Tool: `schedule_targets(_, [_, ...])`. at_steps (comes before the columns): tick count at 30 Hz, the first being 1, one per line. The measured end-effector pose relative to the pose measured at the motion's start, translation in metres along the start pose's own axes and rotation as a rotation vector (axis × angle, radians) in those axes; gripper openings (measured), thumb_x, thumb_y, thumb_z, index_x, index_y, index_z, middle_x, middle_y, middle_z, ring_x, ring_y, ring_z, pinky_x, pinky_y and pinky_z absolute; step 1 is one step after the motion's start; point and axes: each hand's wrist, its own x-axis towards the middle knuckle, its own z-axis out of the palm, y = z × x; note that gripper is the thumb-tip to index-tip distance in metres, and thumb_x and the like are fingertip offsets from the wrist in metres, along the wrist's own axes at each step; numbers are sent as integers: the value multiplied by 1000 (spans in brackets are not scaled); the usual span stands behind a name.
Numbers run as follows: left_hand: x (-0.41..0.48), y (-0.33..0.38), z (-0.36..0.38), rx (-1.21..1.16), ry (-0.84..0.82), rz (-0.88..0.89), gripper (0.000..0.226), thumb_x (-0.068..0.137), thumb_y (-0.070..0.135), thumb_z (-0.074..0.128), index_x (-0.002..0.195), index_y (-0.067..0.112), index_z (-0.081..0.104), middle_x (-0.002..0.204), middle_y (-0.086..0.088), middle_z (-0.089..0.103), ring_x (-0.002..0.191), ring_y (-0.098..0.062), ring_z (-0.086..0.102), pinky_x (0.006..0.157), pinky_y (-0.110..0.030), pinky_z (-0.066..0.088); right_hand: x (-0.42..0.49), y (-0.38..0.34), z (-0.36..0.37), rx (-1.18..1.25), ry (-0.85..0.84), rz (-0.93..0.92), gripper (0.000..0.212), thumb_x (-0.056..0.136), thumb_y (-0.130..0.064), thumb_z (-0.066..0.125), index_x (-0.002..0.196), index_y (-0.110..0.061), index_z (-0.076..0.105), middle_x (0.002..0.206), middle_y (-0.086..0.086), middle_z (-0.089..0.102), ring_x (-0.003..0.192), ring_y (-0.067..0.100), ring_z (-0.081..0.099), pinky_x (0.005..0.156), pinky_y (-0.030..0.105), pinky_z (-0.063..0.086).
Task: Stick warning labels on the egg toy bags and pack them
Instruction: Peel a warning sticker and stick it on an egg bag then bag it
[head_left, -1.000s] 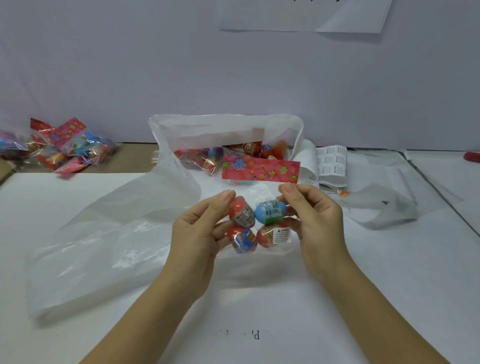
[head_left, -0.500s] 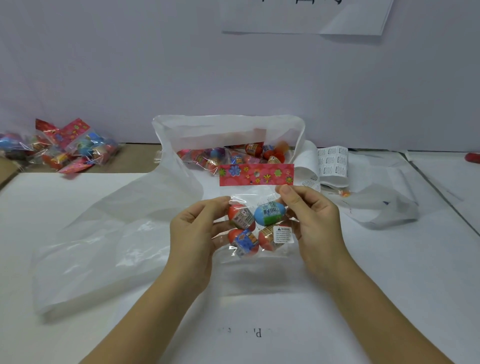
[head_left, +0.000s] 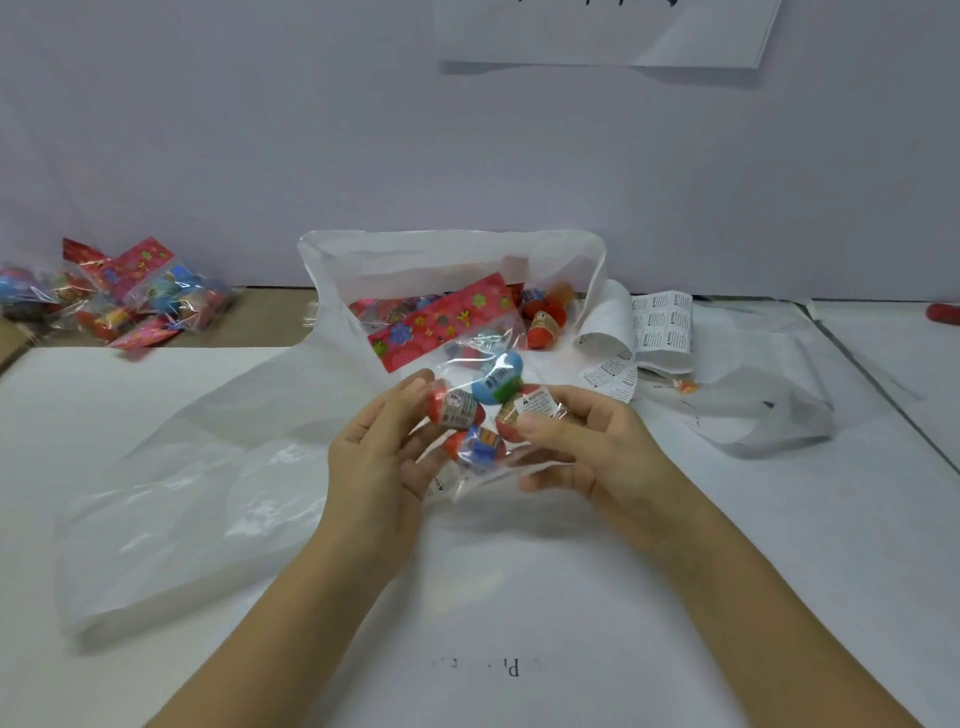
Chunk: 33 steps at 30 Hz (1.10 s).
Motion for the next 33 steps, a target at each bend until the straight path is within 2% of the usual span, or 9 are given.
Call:
schedule_targets(4, [-3, -2, 2, 99, -114, -84, 62, 62, 24, 88, 117, 11, 64, 103, -11, 75, 91, -25, 74, 71, -29, 60, 0, 2, 4, 38, 5, -122, 37, 64, -23, 78, 100, -16, 73, 96, 13, 74, 81, 25, 72, 57, 27, 55])
schedule_targets(9, [-6, -5, 1, 154, -196, -48, 37, 60, 26, 80, 96, 18, 77, 101, -13, 76, 88, -26, 74, 68, -29, 60, 0, 2, 7, 53, 4, -108, 29, 74, -30, 70, 98, -16, 75, 92, 12, 74, 80, 24, 72, 59, 28, 57])
schedule_targets(15, [-5, -8, -1, 185, -157, 2, 55, 55, 31, 83, 106, 13, 71, 102, -12, 76, 90, -26, 74, 75, -33, 61, -3, 5, 12, -31, 34, -178, 37, 71, -22, 72, 107, -15, 69, 92, 5, 75, 83, 20, 73, 61, 27, 57])
schedule_targets(17, [-4, -9, -1, 160, -151, 13, 52, 54, 29, 83, 103, 12, 72, 102, -14, 75, 90, -27, 74, 75, -34, 61, -3, 6, 15, -53, 32, -187, 42, 65, -20, 77, 106, -19, 68, 91, 1, 76, 83, 17, 73, 63, 28, 58])
schedule_targets(20, [-3, -8, -2, 162, -145, 5, 45, 54, 29, 83, 96, 16, 75, 101, -14, 75, 89, -27, 74, 77, -35, 61, -2, 6, 15, -16, 30, -188, 36, 72, -27, 72, 107, -18, 68, 90, 3, 75, 83, 21, 73, 63, 28, 58])
schedule_targets(23, [-6, -6, 2, 158, -144, -13, 58, 56, 29, 82, 111, 16, 69, 106, -11, 75, 95, -26, 73, 81, -34, 61, -2, 5, 14, 46, 77, -220, 29, 79, -29, 64, 105, -16, 70, 90, 7, 75, 80, 22, 73, 62, 27, 57])
schedule_targets(26, [-11, -10, 6, 129, -24, -38, 79, 54, 28, 82, 128, 23, 54, 127, -9, 64, 112, -25, 66, 94, -42, 55, -2, 8, 15, 36, 224, -345, 26, 80, -27, 64, 105, -20, 70, 91, 3, 76, 79, 17, 72, 61, 24, 56])
schedule_targets(30, [-20, -18, 11, 20, -10, -33, 70, 55, 20, 92, 116, 21, 59, 131, -8, 60, 115, -22, 64, 93, -40, 54, -5, 17, 20, -322, 442, -652, 25, 82, -27, 71, 107, -29, 70, 95, -4, 71, 86, 11, 68, 71, 24, 56])
schedule_targets(33, [-25, -18, 11, -90, -243, -29, 66, 70, 29, 77, 130, 12, 56, 128, -10, 66, 117, -26, 64, 96, -39, 54, -9, 28, 23, -799, 335, -899, 33, 83, -27, 74, 113, -13, 71, 103, 7, 64, 98, 17, 64, 81, 33, 55])
